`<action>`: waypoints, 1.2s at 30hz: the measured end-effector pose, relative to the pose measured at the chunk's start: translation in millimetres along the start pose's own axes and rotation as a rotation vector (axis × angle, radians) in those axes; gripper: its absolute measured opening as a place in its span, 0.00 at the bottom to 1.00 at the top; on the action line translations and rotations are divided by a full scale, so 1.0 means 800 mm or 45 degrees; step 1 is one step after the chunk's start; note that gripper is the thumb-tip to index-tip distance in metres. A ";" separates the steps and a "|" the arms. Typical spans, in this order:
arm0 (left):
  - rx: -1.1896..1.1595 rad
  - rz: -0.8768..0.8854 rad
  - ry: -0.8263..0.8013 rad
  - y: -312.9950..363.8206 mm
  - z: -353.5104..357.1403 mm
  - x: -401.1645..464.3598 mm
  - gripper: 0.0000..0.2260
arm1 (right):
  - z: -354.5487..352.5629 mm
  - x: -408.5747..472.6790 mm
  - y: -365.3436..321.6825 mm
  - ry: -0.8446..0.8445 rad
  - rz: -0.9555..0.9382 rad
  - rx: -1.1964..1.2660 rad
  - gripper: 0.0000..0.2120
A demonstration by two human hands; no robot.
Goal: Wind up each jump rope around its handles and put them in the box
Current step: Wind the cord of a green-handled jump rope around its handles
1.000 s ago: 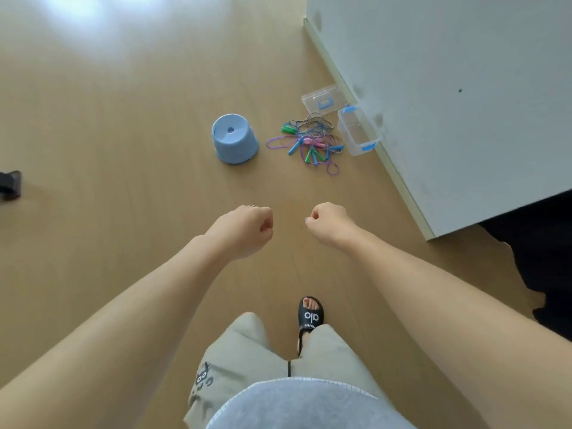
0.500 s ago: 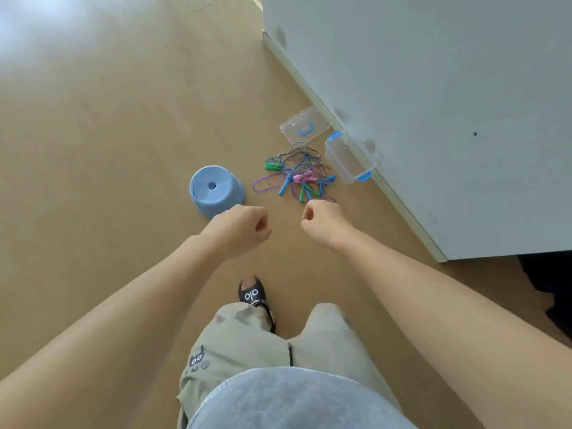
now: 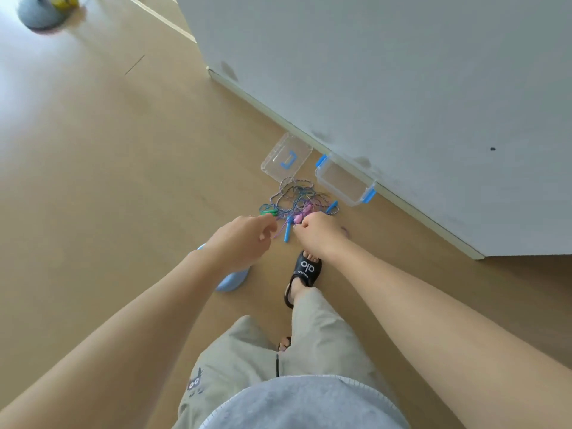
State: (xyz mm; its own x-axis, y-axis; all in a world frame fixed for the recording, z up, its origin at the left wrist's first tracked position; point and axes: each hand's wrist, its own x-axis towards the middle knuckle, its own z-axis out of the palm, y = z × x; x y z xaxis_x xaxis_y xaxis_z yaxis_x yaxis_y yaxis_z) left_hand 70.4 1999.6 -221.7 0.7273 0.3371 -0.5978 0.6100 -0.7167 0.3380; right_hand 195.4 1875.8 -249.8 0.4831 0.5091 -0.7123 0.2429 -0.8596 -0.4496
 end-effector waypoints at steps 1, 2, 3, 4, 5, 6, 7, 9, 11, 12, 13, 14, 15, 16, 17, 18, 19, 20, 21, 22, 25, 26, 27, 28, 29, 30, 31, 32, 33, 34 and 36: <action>-0.016 -0.002 -0.004 -0.009 -0.012 0.022 0.12 | -0.011 0.020 -0.009 -0.011 0.014 0.022 0.07; -0.021 -0.002 -0.007 -0.017 -0.025 0.043 0.15 | -0.022 0.038 -0.016 -0.021 0.029 0.063 0.08; -0.013 0.006 -0.021 -0.023 -0.037 0.061 0.16 | -0.032 0.053 -0.022 -0.032 0.048 0.107 0.10; 0.007 0.020 -0.049 -0.026 -0.049 0.076 0.16 | -0.040 0.063 -0.026 -0.045 0.066 0.143 0.11; 0.027 0.029 -0.081 -0.029 -0.059 0.090 0.16 | -0.048 0.072 -0.030 -0.057 0.081 0.172 0.11; 0.046 0.036 -0.102 -0.031 -0.069 0.104 0.16 | -0.055 0.082 -0.033 -0.062 0.096 0.192 0.11; 0.061 0.041 -0.114 -0.034 -0.080 0.120 0.16 | -0.062 0.094 -0.037 -0.064 0.114 0.205 0.10; 0.077 0.066 -0.113 -0.037 -0.105 0.158 0.16 | -0.077 0.128 -0.044 -0.040 0.140 0.258 0.07; 0.097 0.119 -0.121 -0.042 -0.125 0.196 0.15 | -0.086 0.162 -0.053 -0.001 0.159 0.359 0.06; 0.117 0.146 -0.134 -0.045 -0.131 0.212 0.15 | -0.088 0.176 -0.057 0.012 0.170 0.402 0.06; 0.139 0.170 -0.155 -0.049 -0.135 0.228 0.15 | -0.086 0.189 -0.060 0.021 0.189 0.429 0.07; 0.156 0.187 -0.181 -0.054 -0.137 0.245 0.15 | -0.085 0.202 -0.063 0.026 0.217 0.455 0.08; 0.170 0.198 -0.215 -0.060 -0.137 0.264 0.15 | -0.082 0.218 -0.063 0.036 0.248 0.493 0.09; 0.188 0.220 -0.243 -0.067 -0.138 0.285 0.15 | -0.078 0.237 -0.063 0.050 0.282 0.533 0.09; 0.206 0.253 -0.266 -0.075 -0.136 0.309 0.14 | -0.076 0.258 -0.064 0.058 0.302 0.558 0.08; 0.223 0.290 -0.283 -0.084 -0.133 0.332 0.14 | -0.073 0.281 -0.067 0.066 0.314 0.572 0.07; 0.241 0.326 -0.310 -0.095 -0.129 0.357 0.13 | -0.066 0.305 -0.068 0.086 0.339 0.588 0.05; 0.266 0.366 -0.358 -0.105 -0.125 0.382 0.13 | -0.058 0.329 -0.069 0.104 0.375 0.614 0.04; 0.288 0.406 -0.412 -0.118 -0.118 0.409 0.12 | -0.049 0.354 -0.070 0.127 0.424 0.647 0.04; 0.314 0.448 -0.458 -0.132 -0.109 0.439 0.12 | -0.036 0.380 -0.069 0.170 0.488 0.685 0.04; 0.386 0.596 -0.502 -0.180 -0.077 0.543 0.13 | 0.019 0.469 -0.061 0.297 0.624 0.784 0.05; 0.400 0.614 -0.507 -0.196 -0.065 0.570 0.13 | 0.039 0.496 -0.058 0.314 0.652 0.812 0.05; 0.411 0.631 -0.505 -0.213 -0.047 0.598 0.14 | 0.057 0.524 -0.051 0.341 0.667 0.807 0.06; 0.414 0.639 -0.499 -0.229 -0.028 0.622 0.14 | 0.074 0.551 -0.043 0.337 0.690 0.781 0.06; 0.408 0.636 -0.496 -0.247 -0.006 0.647 0.14 | 0.095 0.579 -0.031 0.334 0.710 0.753 0.06; 0.404 0.639 -0.497 -0.263 0.017 0.672 0.14 | 0.112 0.606 -0.017 0.328 0.735 0.742 0.05; 0.403 0.651 -0.507 -0.277 0.042 0.694 0.14 | 0.132 0.635 0.000 0.323 0.758 0.761 0.07; 0.411 0.663 -0.524 -0.289 0.067 0.715 0.15 | 0.152 0.659 0.015 0.301 0.785 0.791 0.11; 0.413 0.666 -0.545 -0.300 0.091 0.733 0.16 | 0.172 0.682 0.033 0.275 0.797 0.812 0.16; 0.413 0.666 -0.567 -0.310 0.114 0.749 0.18 | 0.191 0.704 0.048 0.247 0.801 0.812 0.20; 0.408 0.673 -0.587 -0.331 0.158 0.779 0.20 | 0.228 0.749 0.081 0.196 0.789 0.767 0.26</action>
State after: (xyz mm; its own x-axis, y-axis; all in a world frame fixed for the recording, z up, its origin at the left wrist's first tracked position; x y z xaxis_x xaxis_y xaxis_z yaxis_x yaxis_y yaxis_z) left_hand 322.3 2322.3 -776.1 0.6492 -0.3376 -0.6815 0.0455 -0.8772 0.4779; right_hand 347.0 2133.6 -803.9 0.4998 -0.0908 -0.8614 -0.5652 -0.7877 -0.2449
